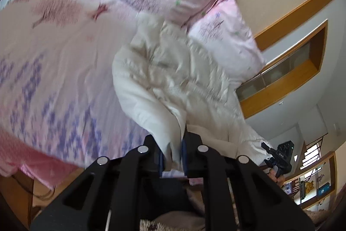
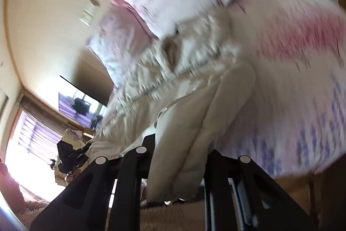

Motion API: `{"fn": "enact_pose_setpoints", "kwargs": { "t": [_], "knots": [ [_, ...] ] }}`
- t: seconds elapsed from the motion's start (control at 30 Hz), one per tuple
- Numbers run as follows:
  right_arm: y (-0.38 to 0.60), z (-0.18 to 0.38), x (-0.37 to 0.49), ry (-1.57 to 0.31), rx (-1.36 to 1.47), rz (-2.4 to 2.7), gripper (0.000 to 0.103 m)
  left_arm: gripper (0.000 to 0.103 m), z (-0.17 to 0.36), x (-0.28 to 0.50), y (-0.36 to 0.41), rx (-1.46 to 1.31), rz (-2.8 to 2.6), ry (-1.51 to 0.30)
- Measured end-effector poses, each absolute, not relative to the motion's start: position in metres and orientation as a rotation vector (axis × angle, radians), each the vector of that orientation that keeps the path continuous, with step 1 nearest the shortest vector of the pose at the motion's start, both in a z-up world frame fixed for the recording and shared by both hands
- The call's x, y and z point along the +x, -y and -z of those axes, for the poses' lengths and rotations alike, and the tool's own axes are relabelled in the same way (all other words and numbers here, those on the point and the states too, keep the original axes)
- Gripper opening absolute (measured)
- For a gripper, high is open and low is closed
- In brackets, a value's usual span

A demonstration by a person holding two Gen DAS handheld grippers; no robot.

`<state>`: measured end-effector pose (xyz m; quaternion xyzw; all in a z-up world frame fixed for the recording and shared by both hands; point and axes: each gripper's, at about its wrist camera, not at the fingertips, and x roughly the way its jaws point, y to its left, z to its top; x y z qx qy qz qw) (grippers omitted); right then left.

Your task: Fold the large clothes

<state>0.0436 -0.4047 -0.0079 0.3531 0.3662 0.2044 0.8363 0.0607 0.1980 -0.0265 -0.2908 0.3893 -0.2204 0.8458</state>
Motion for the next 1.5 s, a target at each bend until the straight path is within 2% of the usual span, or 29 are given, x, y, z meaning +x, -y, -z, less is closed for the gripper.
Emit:
{"fn": "enact_pose_setpoints", "kwargs": {
  "t": [0.33, 0.57, 0.73, 1.07, 1.33, 1.5],
  "knots": [
    [0.399, -0.051, 0.07, -0.554, 0.684, -0.377, 0.015, 0.013, -0.042, 0.105, -0.187, -0.483, 0.452, -0.658],
    [0.402, -0.075, 0.106, -0.477, 0.681, -0.329, 0.015, 0.013, -0.073, 0.155, -0.175, -0.413, 0.419, -0.629],
    [0.4, -0.089, 0.164, -0.468, 0.721, -0.268, 0.015, 0.013, -0.093, 0.218, -0.155, -0.359, 0.371, -0.624],
    [0.405, -0.052, 0.283, -0.607, 0.809, -0.1, 0.015, 0.013, -0.05, 0.333, -0.131, -0.354, 0.244, -0.745],
    [0.4, 0.002, 0.358, -0.831, 0.826, 0.121, 0.017, 0.014, 0.002, 0.397, -0.122, -0.361, 0.167, -0.896],
    [0.405, 0.028, 0.383, -0.952, 0.931, 0.211, 0.028, 0.017, 0.026, 0.423, -0.127, -0.448, 0.134, -1.013]
  ]
}}
